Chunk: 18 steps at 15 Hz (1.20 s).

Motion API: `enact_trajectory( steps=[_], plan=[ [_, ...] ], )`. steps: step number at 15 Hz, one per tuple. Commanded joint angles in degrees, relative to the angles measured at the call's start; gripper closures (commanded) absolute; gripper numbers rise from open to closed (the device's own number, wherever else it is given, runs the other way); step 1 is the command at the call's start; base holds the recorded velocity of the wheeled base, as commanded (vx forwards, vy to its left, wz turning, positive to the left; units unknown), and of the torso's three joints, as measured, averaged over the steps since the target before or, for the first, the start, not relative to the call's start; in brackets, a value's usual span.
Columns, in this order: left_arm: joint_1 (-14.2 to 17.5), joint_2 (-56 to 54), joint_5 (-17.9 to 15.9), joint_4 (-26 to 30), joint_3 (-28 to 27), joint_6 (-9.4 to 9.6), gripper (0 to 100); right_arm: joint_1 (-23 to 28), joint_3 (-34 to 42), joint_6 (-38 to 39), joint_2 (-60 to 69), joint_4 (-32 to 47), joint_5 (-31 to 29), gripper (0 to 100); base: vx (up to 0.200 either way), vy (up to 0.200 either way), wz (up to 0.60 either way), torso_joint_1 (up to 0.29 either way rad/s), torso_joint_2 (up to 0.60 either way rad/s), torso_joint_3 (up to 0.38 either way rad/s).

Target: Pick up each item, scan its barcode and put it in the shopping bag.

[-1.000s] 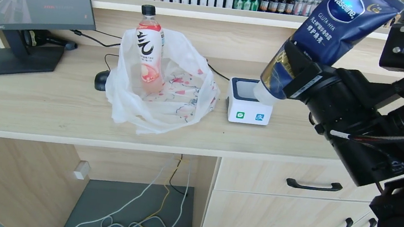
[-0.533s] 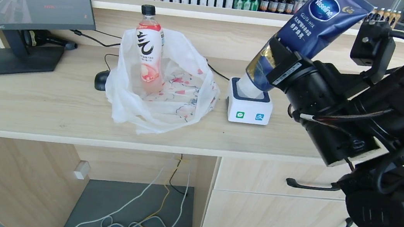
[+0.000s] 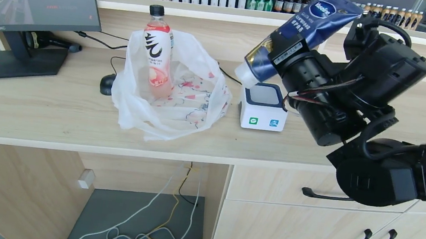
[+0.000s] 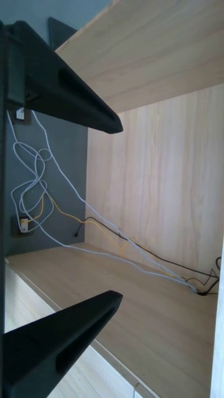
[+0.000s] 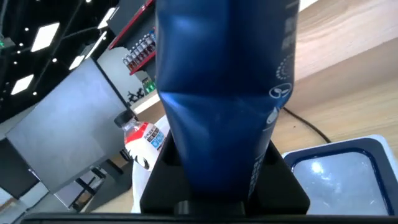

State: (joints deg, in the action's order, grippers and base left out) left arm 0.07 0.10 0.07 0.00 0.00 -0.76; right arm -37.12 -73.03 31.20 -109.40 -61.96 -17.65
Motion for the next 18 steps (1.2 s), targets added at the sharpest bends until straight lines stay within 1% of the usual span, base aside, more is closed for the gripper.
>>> enact_trajectory(
  steps=[1,2,4,6,7,11,14,18],
  plan=[
    [0.01,-0.01,0.01,0.0,0.0,-0.04,0,1.26,-3.17,2.82,-1.78,2.11,-0.19,100,0.0,0.0,0.0,0.0,0.0,0.0],
    [0.01,-0.01,0.01,0.0,0.0,-0.04,0,2.93,-3.69,6.16,-2.75,4.13,0.07,100,0.0,0.0,0.0,0.0,0.0,0.0],
    [0.01,-0.01,0.01,0.0,0.0,-0.04,0,4.78,-7.83,9.23,-5.12,5.98,0.25,100,0.0,0.0,0.0,0.0,0.0,0.0],
    [0.01,-0.01,0.01,0.0,0.0,-0.04,0,5.39,-9.76,11.08,-5.83,8.0,0.25,100,0.0,0.0,0.0,0.0,0.0,0.0],
    [0.01,-0.01,0.01,0.0,0.0,-0.04,0,5.39,-10.9,13.36,-5.74,10.46,0.25,100,0.0,0.0,0.0,0.0,0.0,0.0],
    [0.01,-0.01,0.01,0.0,0.0,-0.04,0,5.92,-10.99,16.7,-5.56,12.39,0.25,100,0.0,0.0,0.0,0.0,0.0,0.0],
    [0.01,-0.01,0.01,0.0,0.0,-0.04,0,6.09,-10.99,20.66,-5.39,14.94,0.25,100,0.0,0.0,0.0,0.0,0.0,0.0],
    [0.01,-0.01,0.01,0.0,0.0,-0.04,0,6.62,-10.81,22.15,-5.39,15.38,0.34,100,0.0,0.0,0.0,0.0,0.0,0.0]
  ],
)
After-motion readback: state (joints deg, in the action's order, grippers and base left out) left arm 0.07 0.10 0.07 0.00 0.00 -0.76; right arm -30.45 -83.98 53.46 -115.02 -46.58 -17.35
